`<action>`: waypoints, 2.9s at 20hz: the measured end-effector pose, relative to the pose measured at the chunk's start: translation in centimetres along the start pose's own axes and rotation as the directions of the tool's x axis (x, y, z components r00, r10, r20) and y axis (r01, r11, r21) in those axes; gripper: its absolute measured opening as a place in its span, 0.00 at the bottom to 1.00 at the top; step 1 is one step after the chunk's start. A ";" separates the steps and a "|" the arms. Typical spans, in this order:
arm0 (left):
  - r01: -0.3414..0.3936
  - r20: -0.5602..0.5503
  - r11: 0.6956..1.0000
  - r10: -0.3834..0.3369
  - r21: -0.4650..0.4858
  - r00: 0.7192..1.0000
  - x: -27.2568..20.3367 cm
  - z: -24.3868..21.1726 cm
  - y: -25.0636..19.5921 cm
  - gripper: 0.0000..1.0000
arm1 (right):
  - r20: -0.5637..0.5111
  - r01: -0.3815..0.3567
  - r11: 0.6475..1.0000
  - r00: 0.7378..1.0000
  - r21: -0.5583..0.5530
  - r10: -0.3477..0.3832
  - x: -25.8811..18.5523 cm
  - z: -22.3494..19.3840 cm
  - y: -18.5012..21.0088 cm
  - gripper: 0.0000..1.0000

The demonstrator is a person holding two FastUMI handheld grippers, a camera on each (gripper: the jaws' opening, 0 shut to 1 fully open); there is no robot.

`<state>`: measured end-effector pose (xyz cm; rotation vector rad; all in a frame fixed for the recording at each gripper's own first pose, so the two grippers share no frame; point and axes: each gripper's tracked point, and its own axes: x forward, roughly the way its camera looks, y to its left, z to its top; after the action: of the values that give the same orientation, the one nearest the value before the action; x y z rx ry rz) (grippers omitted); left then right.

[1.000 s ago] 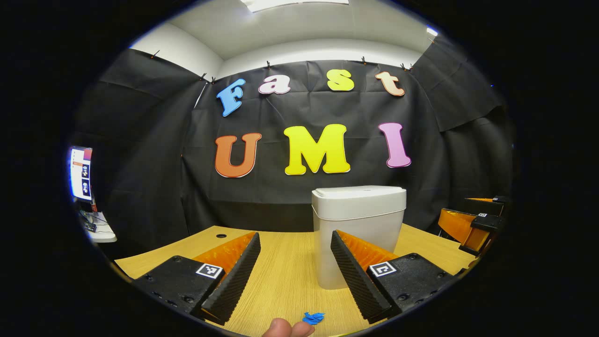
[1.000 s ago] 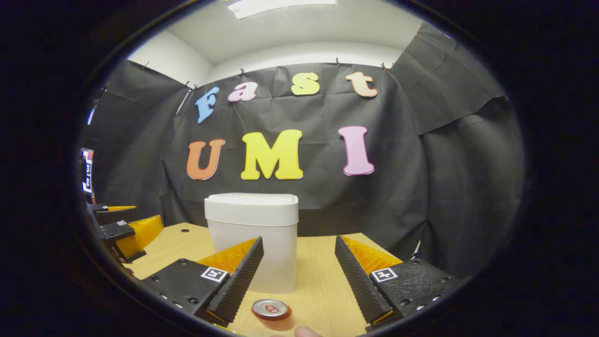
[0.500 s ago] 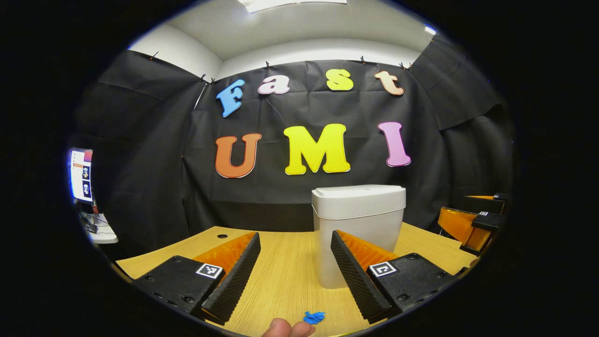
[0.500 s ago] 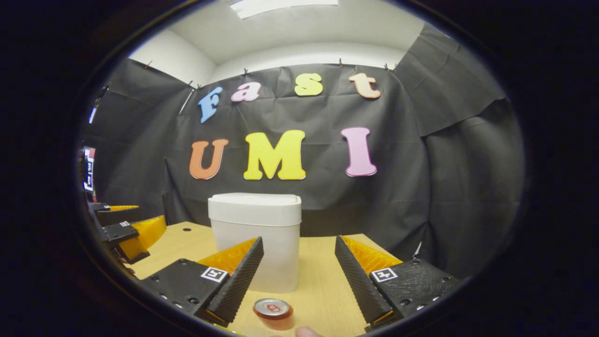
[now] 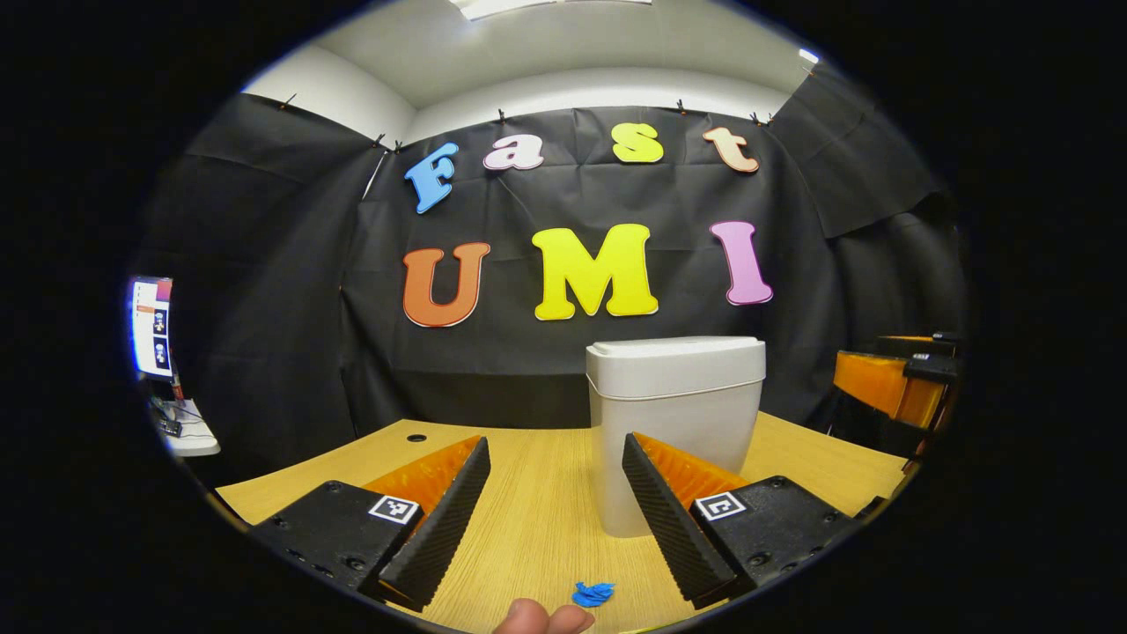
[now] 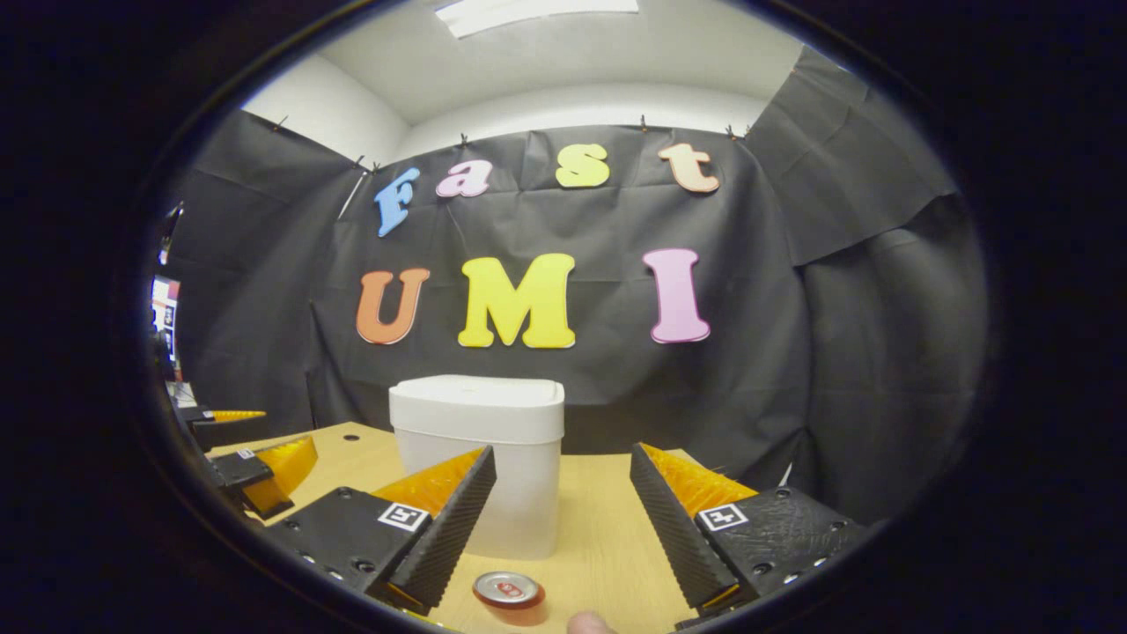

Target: Press the lid of the desktop garbage bin to open it, pick up the crumpled paper on the desktop and throw it into the bin, then pick up the pop can on the desktop and drop it into the bin, and finally close the garbage bin lid.

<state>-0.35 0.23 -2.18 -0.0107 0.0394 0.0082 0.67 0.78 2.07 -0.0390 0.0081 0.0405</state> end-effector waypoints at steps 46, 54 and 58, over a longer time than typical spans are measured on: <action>0.014 -0.051 0.999 -0.016 -0.037 0.999 0.4 -3.2 0.6 0.98 | -0.009 -0.224 0.974 0.975 0.028 0.224 11.6 9.4 6.3 0.89; 0.017 -0.069 0.999 -0.020 -0.046 0.997 0.6 -3.7 0.3 0.98 | 0.084 -0.099 0.994 0.992 0.045 0.095 6.4 7.0 1.7 0.94; 0.014 -0.064 0.999 -0.017 -0.035 0.998 0.5 -3.3 0.4 0.98 | 0.080 -0.095 0.993 0.993 0.067 0.090 3.9 5.6 0.4 0.94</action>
<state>0.03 0.62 -5.49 -0.0456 0.1031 -0.0070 4.58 1.58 7.65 0.0333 -0.0654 0.1342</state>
